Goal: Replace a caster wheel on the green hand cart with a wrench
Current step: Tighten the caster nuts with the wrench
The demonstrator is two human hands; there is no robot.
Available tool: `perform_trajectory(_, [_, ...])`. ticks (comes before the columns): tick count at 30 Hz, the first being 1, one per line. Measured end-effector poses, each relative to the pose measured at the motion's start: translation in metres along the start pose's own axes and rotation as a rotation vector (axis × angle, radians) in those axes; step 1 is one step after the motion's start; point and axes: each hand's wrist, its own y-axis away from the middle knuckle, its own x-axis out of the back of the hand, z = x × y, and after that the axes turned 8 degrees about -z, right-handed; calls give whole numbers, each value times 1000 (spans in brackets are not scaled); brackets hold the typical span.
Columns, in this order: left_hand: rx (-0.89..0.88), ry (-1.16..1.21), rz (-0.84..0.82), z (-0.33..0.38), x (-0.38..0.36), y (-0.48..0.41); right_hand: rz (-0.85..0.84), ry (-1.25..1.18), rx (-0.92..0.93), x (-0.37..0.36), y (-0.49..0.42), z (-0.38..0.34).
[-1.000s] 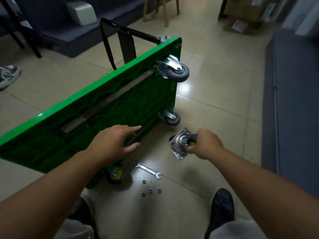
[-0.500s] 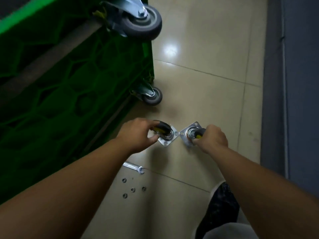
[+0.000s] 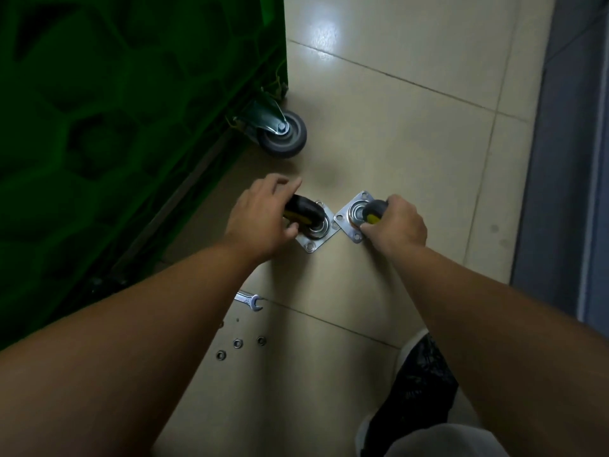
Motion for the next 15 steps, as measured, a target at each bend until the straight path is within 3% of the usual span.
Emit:
perform_trajectory(6, [-111, -21, -82, 4, -15, -1, 251, 112, 189, -17, 14, 5])
perform_trajectory(10, [-21, -32, -67, 8, -9, 5, 434, 116, 377, -33, 33, 2])
perform_trajectory(13, [65, -42, -89, 13, -11, 20, 564, 30, 361, -47, 58, -4])
perform_trajectory(15, [112, -23, -52, 14, -16, 29, 552, -49, 361, -61, 72, -12])
